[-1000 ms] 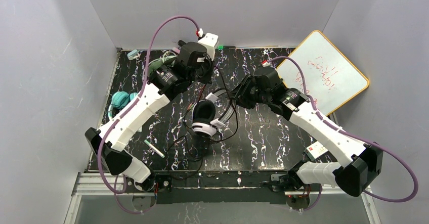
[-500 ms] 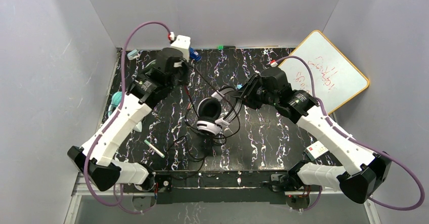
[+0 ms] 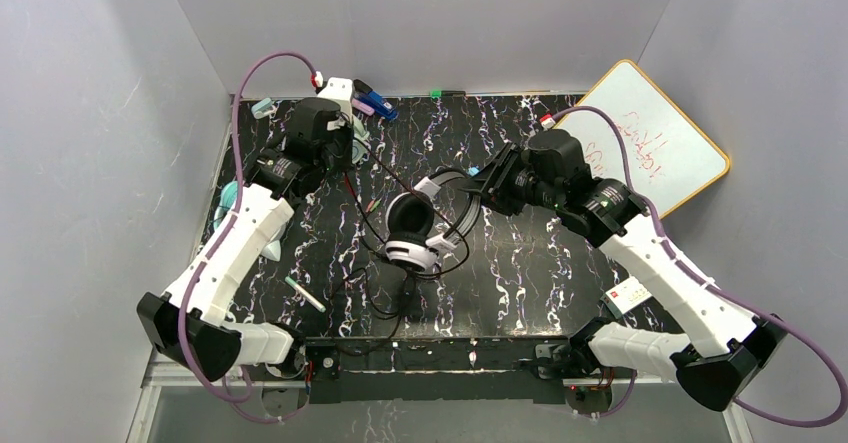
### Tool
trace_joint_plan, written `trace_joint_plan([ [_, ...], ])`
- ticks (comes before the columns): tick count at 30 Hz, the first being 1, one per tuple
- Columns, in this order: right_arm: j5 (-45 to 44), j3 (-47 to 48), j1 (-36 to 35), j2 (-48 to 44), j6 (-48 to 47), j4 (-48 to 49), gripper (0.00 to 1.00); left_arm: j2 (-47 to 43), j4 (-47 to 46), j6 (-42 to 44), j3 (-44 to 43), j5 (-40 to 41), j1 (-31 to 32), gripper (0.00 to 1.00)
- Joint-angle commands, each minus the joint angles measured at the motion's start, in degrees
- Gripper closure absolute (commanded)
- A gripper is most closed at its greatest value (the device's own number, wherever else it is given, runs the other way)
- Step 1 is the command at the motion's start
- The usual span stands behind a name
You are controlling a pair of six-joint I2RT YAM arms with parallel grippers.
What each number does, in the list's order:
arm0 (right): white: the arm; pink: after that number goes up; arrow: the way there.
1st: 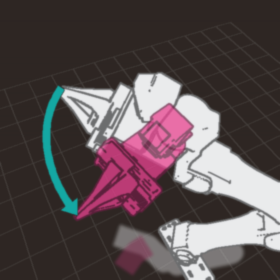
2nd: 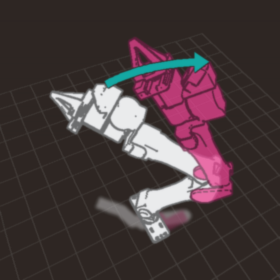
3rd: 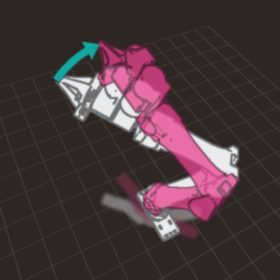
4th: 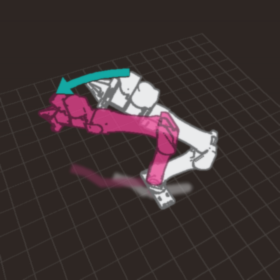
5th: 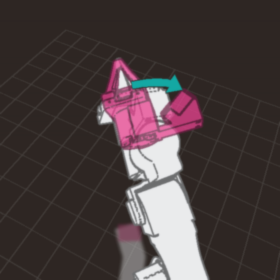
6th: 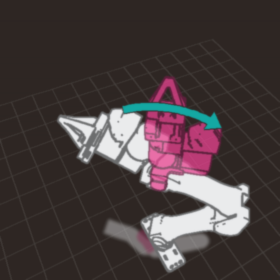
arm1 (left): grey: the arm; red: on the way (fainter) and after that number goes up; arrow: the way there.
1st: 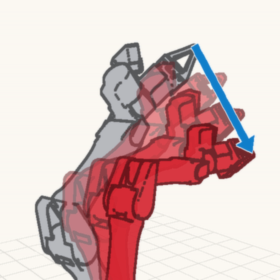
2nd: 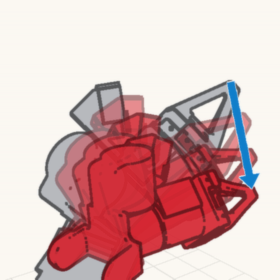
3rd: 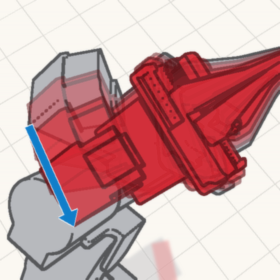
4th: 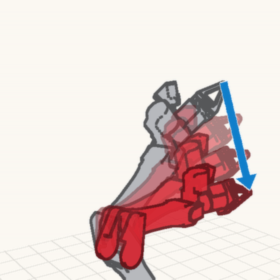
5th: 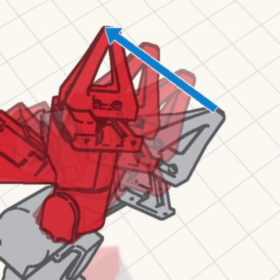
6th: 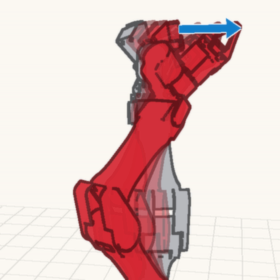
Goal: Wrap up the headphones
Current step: Wrap the headphones cable around the headphones.
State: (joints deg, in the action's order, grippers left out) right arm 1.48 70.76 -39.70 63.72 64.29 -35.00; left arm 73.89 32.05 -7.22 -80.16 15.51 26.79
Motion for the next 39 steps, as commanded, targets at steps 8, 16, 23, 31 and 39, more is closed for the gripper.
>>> trace_joint_plan([
  [8,9.5,2.1,0.2,-5.8,3.3,3.1,0.99,4.9,-3.5,-0.5,1.5,-9.1,-8.2,1.0],
  [16,12.5,3.1,0.2,-7.9,5.5,2.9,0.99,5.8,-8.8,-2.2,6.7,-12.4,-10.1,1.0],
  [23,16.6,1.6,0.2,-7.3,7.4,7.4,0.99,2.8,-21.9,-5.9,15.5,-28.4,-10.4,1.0],
  [31,26.0,-3.7,0.2,-6.0,9.1,16.8,0.99,2.4,-31.4,-9.2,17.3,-38.6,-10.4,1.0],
  [39,30.8,-6.0,0.2,-6.1,10.7,28.0,0.99,5.3,-41.0,-17.1,20.3,-47.6,-10.4,1.0],
])
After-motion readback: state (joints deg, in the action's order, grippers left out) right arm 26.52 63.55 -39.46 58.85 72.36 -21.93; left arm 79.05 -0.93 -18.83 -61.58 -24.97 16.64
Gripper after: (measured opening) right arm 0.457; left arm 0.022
